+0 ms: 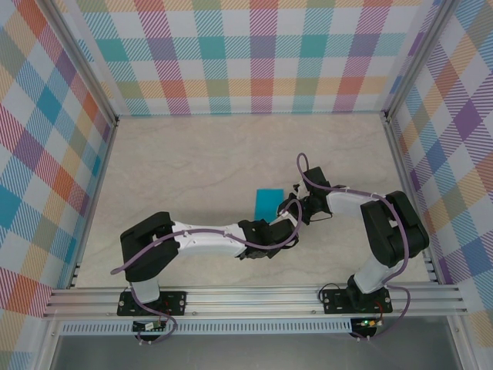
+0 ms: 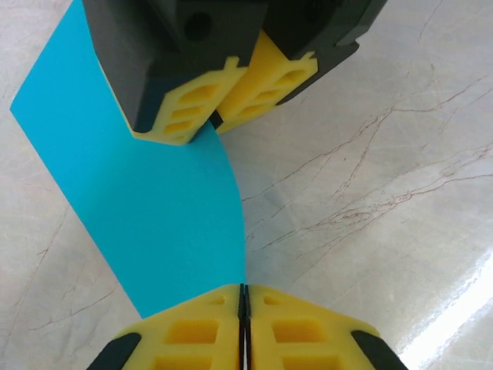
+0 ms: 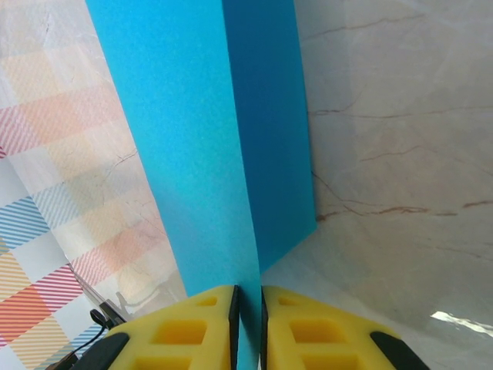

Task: Fold a paper plane with a square sheet of paper (pick it up from the middle)
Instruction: Third fold the triangle at the center of the table.

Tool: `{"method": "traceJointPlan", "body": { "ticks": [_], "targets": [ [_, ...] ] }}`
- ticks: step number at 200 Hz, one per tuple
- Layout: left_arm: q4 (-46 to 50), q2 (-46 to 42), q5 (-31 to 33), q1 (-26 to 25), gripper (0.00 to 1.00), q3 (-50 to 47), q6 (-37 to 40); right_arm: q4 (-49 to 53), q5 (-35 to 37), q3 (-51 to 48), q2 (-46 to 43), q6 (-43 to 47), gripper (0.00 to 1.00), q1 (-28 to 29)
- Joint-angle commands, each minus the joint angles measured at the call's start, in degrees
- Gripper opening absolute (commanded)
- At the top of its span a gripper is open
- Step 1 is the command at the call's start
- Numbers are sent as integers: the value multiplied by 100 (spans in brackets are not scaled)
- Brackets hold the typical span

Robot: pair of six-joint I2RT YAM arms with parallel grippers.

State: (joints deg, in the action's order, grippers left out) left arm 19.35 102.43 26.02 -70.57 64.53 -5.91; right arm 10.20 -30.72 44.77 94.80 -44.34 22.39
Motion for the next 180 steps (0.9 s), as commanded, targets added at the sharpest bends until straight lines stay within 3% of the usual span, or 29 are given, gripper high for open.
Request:
{"method": "traceJointPlan", "body": {
  "ticks": [1,28,102,136,180],
  "targets": [
    [-8,-180,-141,68,5,-72,-15,115,-101,112,29,114,17,-60],
    [-34,-280,-666,276,0,-104,-76,155,-94,111,-26,178,20,-77],
    [-514,-727,-2381,1097,0,-565,-419,822,562,273,-744,588,36,-226],
    [-669,-796,-2877,1357,0,-690,-535,617,174,617,-423,742,21,-227],
    [-713,-758,-3218,1578,0,-740,-630,693,-55,1328,475,980,17,-189]
  ]
}}
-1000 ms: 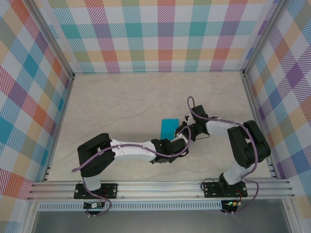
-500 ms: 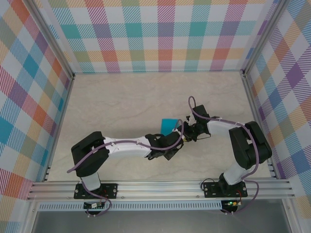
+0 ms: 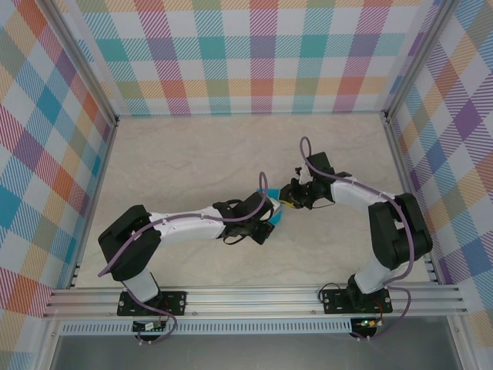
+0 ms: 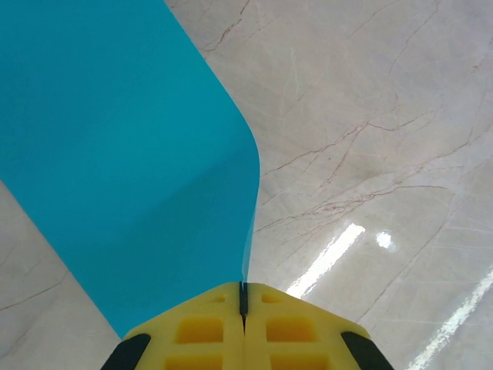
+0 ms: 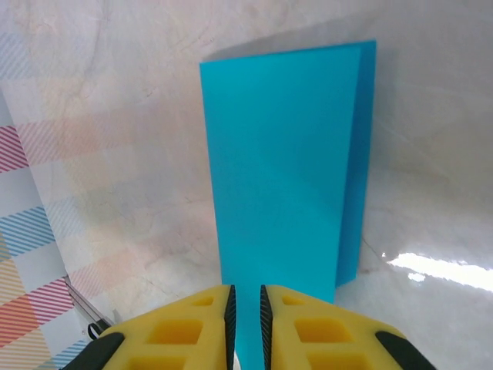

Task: Fold a paper plane with a square sheet of paper (pick it up from the middle)
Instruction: Third fold the triangle at the center of the table.

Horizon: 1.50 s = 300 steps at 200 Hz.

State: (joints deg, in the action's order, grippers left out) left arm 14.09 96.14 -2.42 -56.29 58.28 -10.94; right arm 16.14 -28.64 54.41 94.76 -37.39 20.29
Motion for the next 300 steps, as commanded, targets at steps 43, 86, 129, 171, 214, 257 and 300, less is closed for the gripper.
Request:
{"method": "traceJointPlan", "body": {
  "ticks": [43,86,129,171,214,257,300],
  "targets": [
    [-136,-108,-539,327,0,-138,-154,574,38,1100,1319,617,15,163],
    [-134,0,-766,512,0,-119,-222,763,172,1379,1854,807,15,232],
    [-244,94,-1241,854,0,-129,-299,855,337,1405,2019,876,15,273],
    [-188,316,-1428,1113,0,-41,-244,891,366,1404,2002,882,15,282],
    [-90,508,-1324,1243,0,89,-146,935,377,1405,1967,895,15,290],
    [-36,718,-1380,1360,0,276,-15,908,387,1354,1961,860,15,291],
    [22,879,-1402,1378,0,424,52,895,403,1335,1941,832,16,291]
  ]
}}
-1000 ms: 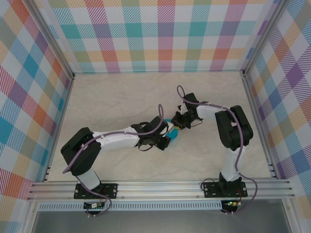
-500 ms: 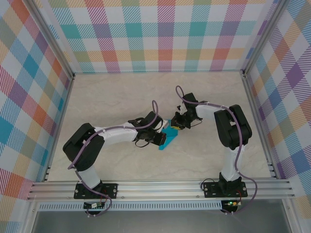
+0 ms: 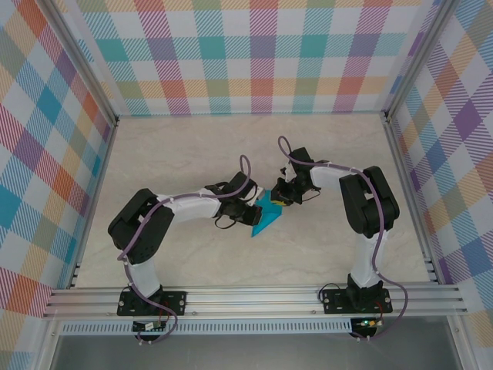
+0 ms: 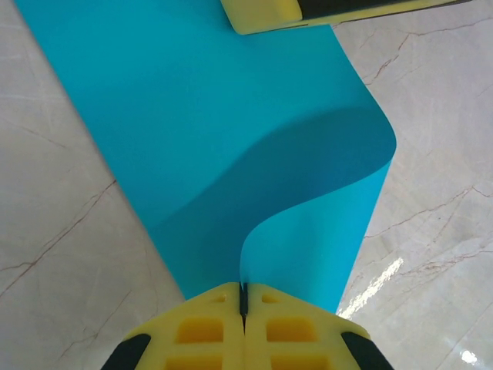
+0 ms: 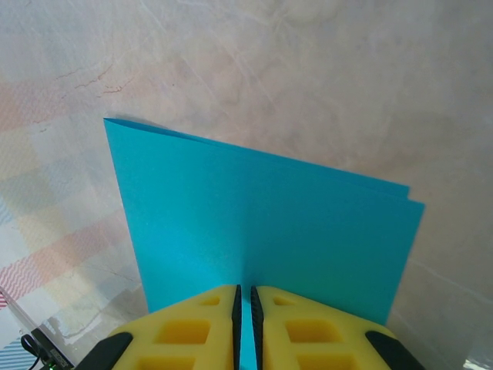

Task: Fold a paper plane with a square sheet of paper (pick it up from the middle)
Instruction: Third fold the triangle at the center of the table.

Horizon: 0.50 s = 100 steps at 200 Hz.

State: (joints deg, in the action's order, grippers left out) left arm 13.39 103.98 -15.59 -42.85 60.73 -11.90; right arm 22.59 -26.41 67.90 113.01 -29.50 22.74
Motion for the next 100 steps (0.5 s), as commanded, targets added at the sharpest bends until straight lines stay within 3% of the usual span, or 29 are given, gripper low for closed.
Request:
{"method": "traceJointPlan", "body": {
  "ticks": [1,100],
  "targets": [
    [97,100,-88,33,0,182,155,253,185,-13,120,42,16,46],
    [206,140,227,40,0,263,110,295,223,13,89,41,16,50]
  ]
}}
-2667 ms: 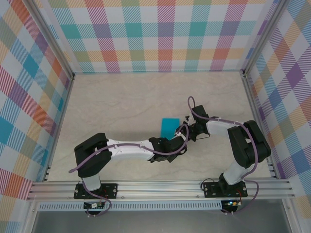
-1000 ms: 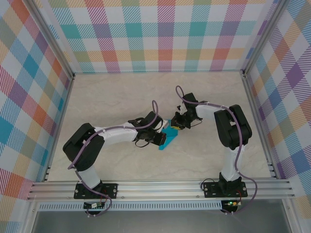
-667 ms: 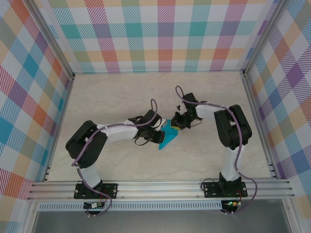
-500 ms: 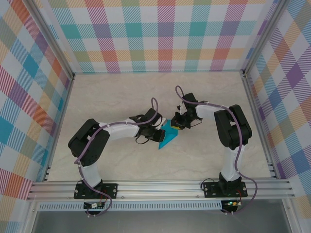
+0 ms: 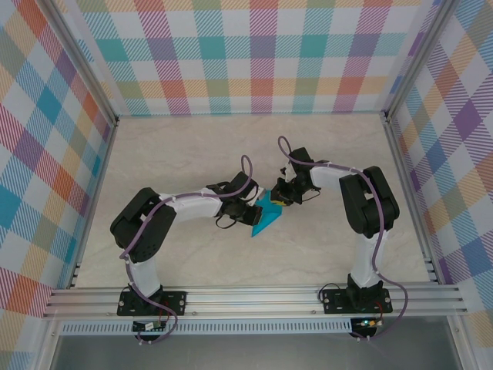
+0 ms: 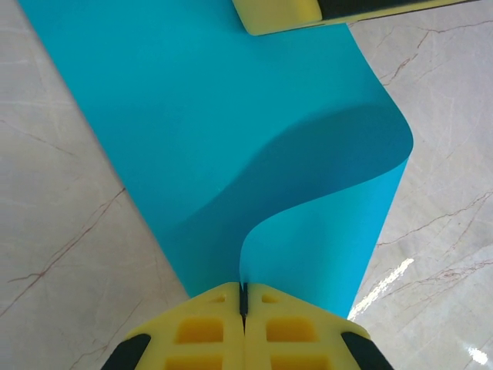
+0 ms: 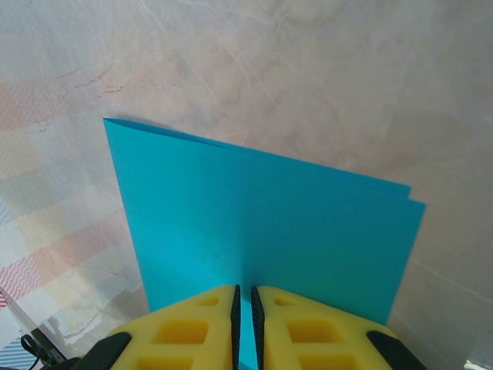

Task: Fold a paper plane with a square sheet of paper (pick it up from the middle)
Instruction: Third fold the triangle at the center of the table.

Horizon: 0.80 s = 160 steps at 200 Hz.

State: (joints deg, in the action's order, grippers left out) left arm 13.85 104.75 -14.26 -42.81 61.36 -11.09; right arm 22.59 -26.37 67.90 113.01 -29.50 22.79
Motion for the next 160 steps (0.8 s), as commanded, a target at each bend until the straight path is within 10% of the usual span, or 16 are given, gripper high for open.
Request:
{"method": "traceJointPlan", "body": {
  "ticks": [1,160],
  "targets": [
    [161,68,92,40,0,200,28,292,219,13,89,41,16,44],
    [311,245,296,36,0,292,-51,269,194,-2,30,-6,16,51]
  ]
}}
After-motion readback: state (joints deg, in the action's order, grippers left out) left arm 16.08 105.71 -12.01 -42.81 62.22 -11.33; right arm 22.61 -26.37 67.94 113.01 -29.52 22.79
